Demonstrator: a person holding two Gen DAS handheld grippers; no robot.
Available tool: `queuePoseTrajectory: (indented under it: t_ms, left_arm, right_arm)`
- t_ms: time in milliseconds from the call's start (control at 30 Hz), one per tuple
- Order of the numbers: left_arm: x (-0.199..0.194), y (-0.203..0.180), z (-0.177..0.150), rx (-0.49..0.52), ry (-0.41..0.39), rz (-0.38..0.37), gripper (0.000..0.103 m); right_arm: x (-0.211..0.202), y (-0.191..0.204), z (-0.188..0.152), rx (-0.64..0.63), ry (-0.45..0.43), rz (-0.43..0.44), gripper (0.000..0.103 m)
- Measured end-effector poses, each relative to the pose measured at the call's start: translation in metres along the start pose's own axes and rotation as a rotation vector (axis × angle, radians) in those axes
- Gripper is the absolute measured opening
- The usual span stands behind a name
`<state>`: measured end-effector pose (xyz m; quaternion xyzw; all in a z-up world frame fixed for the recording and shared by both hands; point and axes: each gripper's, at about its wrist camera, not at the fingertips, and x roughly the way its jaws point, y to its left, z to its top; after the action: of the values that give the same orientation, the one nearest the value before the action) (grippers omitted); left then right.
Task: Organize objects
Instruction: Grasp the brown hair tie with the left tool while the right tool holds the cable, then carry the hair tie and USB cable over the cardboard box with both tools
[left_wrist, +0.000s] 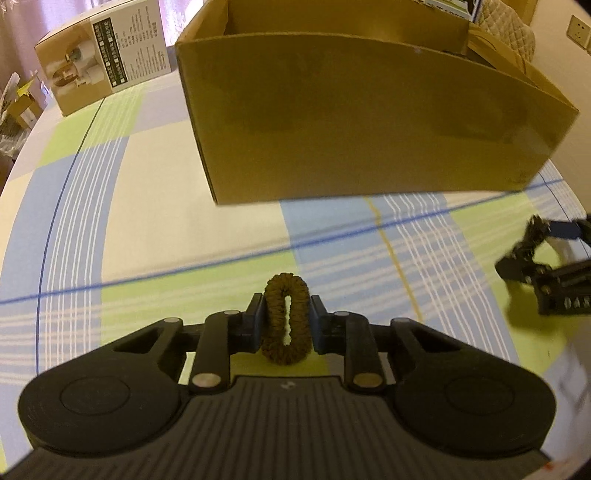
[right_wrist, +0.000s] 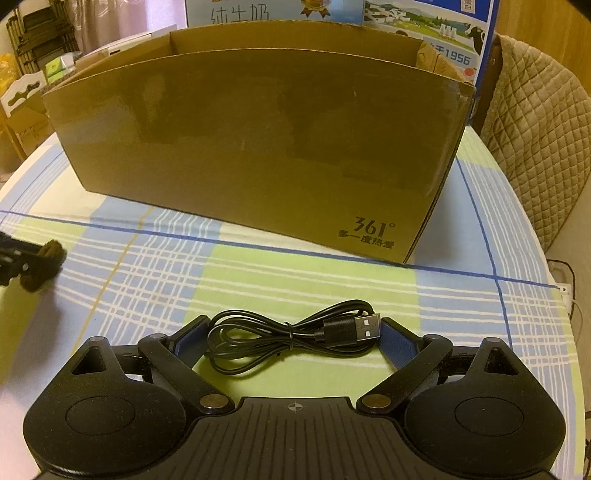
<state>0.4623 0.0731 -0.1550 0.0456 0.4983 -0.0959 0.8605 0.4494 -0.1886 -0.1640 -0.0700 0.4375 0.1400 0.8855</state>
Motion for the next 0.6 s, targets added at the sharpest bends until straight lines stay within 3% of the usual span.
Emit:
queuePoseTrajectory:
  t_ms: [600]
  left_arm:
    - [-0.042, -0.02, -0.041, 0.0, 0.048, -0.057, 0.017]
  right_arm:
    - [-0.028, 0.028, -0.027, -0.053, 0.06, 0.079, 0.092]
